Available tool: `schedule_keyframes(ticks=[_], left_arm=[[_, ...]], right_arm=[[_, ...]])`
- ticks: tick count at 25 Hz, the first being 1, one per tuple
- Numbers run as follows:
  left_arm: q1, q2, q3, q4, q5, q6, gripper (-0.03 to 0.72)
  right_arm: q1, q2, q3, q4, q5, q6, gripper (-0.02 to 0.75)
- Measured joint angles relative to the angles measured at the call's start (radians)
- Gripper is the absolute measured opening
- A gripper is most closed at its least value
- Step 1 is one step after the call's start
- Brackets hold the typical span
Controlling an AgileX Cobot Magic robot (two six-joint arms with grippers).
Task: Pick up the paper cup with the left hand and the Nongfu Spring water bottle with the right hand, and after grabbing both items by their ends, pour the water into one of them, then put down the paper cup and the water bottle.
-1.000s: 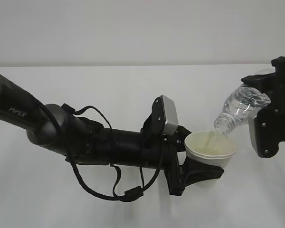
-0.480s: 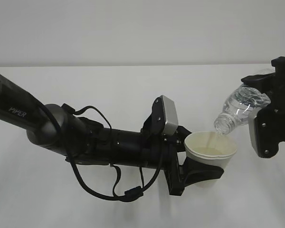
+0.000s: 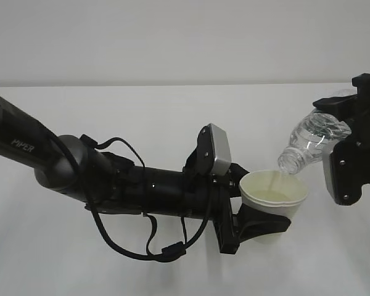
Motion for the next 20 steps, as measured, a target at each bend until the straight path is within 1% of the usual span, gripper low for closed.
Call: schedule_keyframes(ticks=[20], left_arm=[[0.0,0.0,0.0,0.0,-0.003,0.0,0.473]], right_arm=[[0.0,0.0,0.0,-0.01,0.0,-0.018,0.393]])
